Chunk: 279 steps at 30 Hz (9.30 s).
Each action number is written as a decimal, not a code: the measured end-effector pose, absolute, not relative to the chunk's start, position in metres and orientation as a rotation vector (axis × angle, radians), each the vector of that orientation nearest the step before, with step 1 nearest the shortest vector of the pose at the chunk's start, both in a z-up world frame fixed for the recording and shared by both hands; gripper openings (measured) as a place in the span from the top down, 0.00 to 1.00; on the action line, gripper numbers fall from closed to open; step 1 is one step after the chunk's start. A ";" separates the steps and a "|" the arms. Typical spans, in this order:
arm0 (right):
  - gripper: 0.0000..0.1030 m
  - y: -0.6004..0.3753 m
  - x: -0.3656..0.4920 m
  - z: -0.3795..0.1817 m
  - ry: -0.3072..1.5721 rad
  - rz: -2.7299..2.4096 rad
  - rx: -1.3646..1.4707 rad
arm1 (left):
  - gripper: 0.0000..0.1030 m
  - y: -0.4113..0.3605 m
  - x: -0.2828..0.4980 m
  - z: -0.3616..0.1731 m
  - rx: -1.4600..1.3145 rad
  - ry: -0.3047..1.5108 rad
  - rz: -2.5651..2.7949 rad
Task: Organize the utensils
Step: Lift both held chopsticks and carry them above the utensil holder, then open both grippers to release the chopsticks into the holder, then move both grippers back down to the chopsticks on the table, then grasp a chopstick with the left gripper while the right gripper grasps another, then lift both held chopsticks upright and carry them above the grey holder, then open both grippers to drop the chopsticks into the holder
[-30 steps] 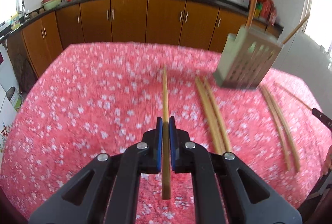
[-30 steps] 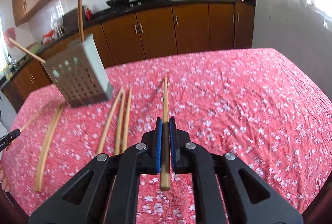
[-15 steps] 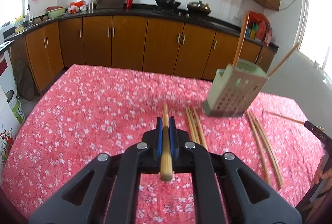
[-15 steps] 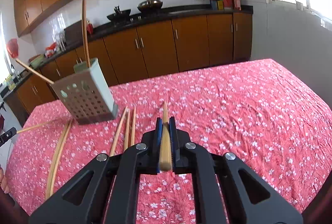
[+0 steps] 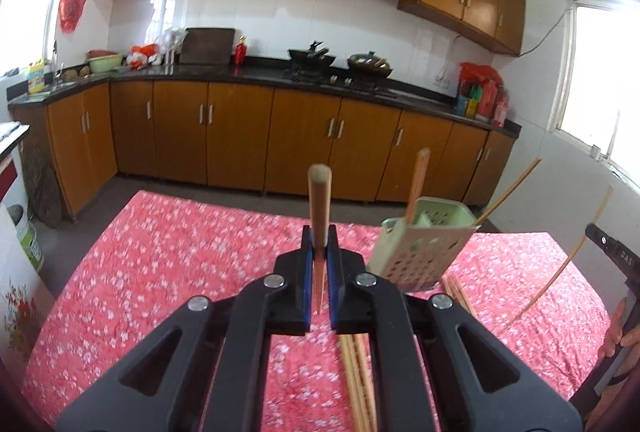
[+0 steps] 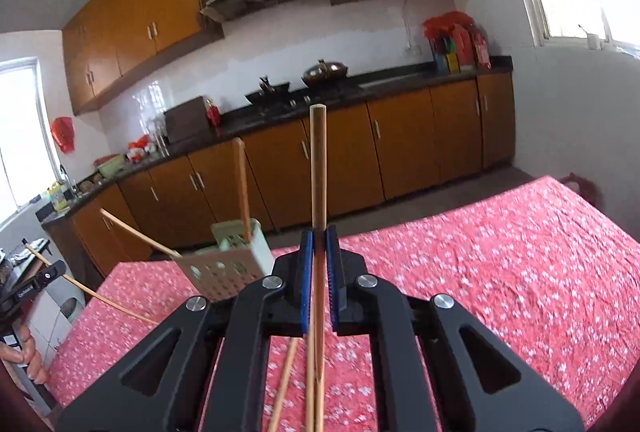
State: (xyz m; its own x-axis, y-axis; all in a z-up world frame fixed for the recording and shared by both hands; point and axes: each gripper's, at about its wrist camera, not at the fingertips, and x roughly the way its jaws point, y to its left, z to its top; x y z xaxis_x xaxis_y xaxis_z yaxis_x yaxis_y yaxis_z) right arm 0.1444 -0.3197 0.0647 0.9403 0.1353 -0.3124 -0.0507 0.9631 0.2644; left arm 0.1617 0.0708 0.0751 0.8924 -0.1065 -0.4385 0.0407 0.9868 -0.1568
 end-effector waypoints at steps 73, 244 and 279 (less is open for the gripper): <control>0.82 -0.265 0.171 -0.092 0.825 0.137 0.148 | 0.81 0.061 0.172 -0.049 -0.133 0.747 -0.059; 0.93 -0.292 0.140 0.104 0.142 0.134 0.258 | 0.93 0.028 0.156 0.123 -0.168 0.369 -0.230; 0.71 -0.254 0.214 0.091 0.132 0.134 0.219 | 0.88 0.010 0.249 0.121 -0.234 0.350 -0.153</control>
